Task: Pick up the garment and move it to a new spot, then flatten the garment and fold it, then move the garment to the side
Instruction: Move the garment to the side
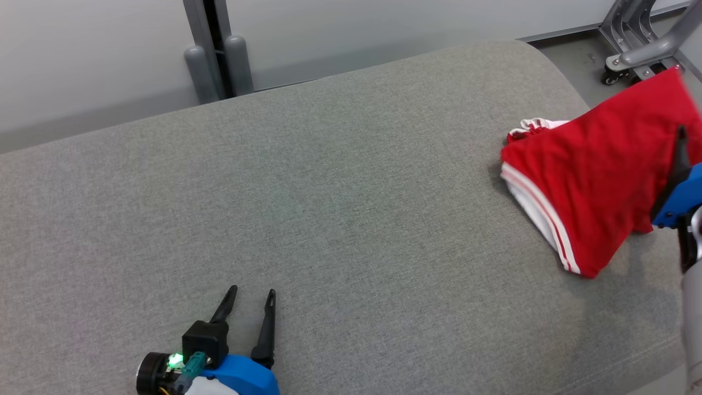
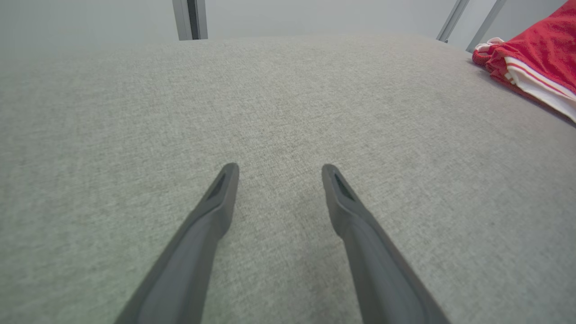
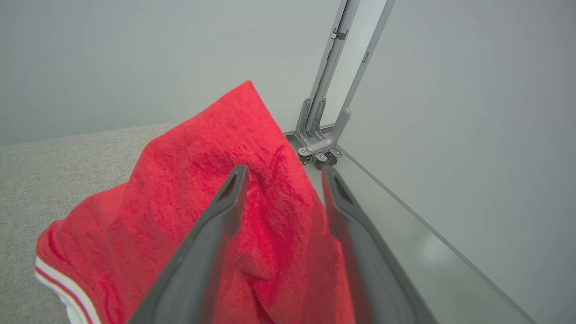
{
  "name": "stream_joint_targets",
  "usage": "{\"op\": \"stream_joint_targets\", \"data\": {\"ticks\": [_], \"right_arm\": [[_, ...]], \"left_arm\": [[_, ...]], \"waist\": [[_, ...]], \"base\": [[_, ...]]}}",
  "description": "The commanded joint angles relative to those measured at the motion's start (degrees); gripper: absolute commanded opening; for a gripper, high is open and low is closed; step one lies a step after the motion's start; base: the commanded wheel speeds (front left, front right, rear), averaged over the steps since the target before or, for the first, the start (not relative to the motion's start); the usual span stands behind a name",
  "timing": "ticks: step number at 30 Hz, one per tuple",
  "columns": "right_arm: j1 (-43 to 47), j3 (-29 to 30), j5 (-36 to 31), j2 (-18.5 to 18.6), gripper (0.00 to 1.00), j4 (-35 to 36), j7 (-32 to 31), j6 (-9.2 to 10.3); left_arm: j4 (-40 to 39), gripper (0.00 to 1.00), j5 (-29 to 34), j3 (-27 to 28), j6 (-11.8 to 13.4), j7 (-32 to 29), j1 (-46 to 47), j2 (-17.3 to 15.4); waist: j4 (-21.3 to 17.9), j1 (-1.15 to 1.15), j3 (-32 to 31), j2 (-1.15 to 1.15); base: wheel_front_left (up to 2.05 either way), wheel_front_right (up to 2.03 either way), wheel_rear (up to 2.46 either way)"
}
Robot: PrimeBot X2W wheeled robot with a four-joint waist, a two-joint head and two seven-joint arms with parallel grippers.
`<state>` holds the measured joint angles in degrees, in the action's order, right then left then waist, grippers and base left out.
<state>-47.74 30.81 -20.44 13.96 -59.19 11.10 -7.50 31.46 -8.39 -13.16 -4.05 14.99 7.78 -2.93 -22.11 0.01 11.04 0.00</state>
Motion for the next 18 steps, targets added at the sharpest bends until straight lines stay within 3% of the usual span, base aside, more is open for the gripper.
{"op": "stream_joint_targets", "data": {"ticks": [1,5,10,12,18], "right_arm": [[1.3,1.7,-2.0,-1.6,1.00,1.3,0.4,0.02],[1.8,5.6,-7.1,-7.0,1.00,4.2,2.5,0.02],[2.4,2.7,-6.3,-10.6,1.00,4.4,4.1,0.02],[3.9,-0.8,-3.0,-10.9,1.00,6.2,4.1,0.02],[12.7,-18.7,15.4,-10.9,1.00,10.5,4.1,0.02]], "left_arm": [[-0.2,1.00,0.5,0.7,0.0,0.3,0.0,0.0],[-0.4,1.00,0.7,2.2,0.0,0.3,-0.3,0.0],[-0.9,1.00,0.4,4.0,0.6,0.3,-0.4,0.0],[-1.1,1.00,0.1,4.7,1.0,0.3,-0.5,0.0],[-1.4,1.00,-0.3,6.9,2.0,0.3,-1.4,0.0]], "waist": [[0.0,-0.01,0.0,0.00],[0.0,-0.01,-0.3,0.00],[1.1,-0.01,-1.4,0.00],[2.2,-0.01,-1.9,0.00],[7.0,-0.01,-3.3,0.00]], "base": [[0.00,0.00,0.00],[0.00,0.00,0.00],[0.00,0.00,0.00],[0.00,0.00,0.00],[0.00,0.00,0.00]]}}
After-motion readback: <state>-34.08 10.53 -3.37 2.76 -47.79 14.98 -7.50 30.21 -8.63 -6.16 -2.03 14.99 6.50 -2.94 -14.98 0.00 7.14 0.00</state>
